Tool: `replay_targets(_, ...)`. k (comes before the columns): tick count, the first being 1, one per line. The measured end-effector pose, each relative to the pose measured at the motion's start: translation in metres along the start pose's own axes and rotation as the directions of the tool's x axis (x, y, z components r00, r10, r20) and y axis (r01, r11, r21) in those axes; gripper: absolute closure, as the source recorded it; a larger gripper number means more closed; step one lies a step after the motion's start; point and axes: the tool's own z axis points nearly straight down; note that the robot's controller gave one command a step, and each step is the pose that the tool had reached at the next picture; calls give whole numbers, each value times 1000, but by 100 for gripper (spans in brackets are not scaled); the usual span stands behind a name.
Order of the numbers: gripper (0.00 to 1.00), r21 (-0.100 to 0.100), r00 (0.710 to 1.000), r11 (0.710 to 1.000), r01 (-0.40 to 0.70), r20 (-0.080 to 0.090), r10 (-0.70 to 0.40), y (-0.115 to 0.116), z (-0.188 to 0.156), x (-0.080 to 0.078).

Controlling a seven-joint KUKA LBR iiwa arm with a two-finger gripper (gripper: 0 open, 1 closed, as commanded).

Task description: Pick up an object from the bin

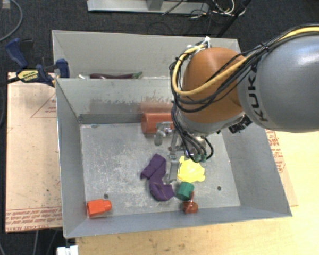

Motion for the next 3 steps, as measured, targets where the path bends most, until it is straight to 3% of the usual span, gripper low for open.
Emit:
replay_targets(1,0,-1,1000,1000,-2,8,2,0,-4,-2)
replay_targets(2,0,-2,1000,1000,23,15,-23,-4,33,-3)
replay_targets(3,0,-1,998,998,67,12,-67,-11,87,-8)
